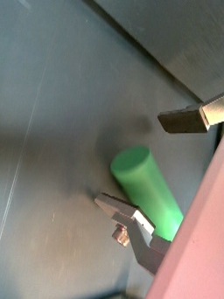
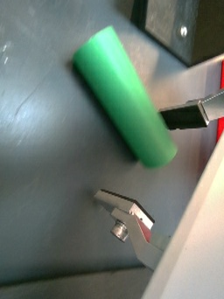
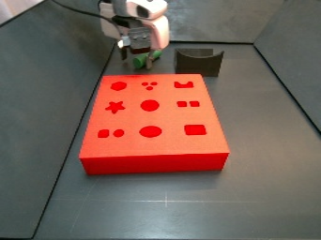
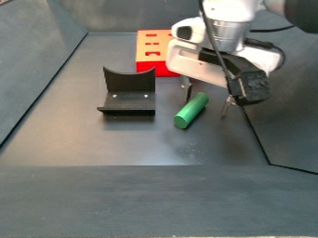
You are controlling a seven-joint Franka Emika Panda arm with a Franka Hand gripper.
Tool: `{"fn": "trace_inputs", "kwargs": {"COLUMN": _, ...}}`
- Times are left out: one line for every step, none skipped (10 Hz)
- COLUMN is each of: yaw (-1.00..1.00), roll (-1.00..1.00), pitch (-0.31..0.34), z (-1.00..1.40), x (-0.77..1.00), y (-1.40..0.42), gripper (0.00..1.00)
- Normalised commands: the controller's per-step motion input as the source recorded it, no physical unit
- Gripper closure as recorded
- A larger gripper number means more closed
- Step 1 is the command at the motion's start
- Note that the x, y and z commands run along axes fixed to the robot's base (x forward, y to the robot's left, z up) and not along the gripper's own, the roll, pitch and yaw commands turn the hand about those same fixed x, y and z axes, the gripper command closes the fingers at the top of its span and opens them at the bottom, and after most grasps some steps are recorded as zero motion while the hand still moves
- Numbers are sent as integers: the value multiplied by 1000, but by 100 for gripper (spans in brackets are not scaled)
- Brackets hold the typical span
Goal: Pick up the round object. Move up. Place the round object on the fixture. Regrasp the round object. Move to above the board. Insert the round object.
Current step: Pick up the round object.
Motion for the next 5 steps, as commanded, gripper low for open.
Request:
{"fn": "trace_inputs", "kwargs": {"yaw": -89, "roll": -220, "pitch": -203, "z": -11, "x": -34, "y": 94, "gripper": 0}}
{"fn": "trace_inputs", "kwargs": {"yaw": -43, "roll": -170, "pitch": -119, "z": -3, "x": 6, "y": 49, "gripper": 0}}
{"fn": "trace_inputs", "kwargs": {"yaw": -60, "roll": -66, "pitch": -33, "z": -80, "x": 137, "y": 0, "gripper": 0}}
{"fn": "trace_inputs", "kwargs": {"yaw": -143, "roll": -17, "pitch": 0, "z": -114, "x": 289, "y": 0, "gripper": 0}}
{"fn": "trace_inputs", "kwargs": {"yaw": -89, "roll": -29, "pitch": 0, "z": -9, "x": 120, "y": 14, "gripper": 0}}
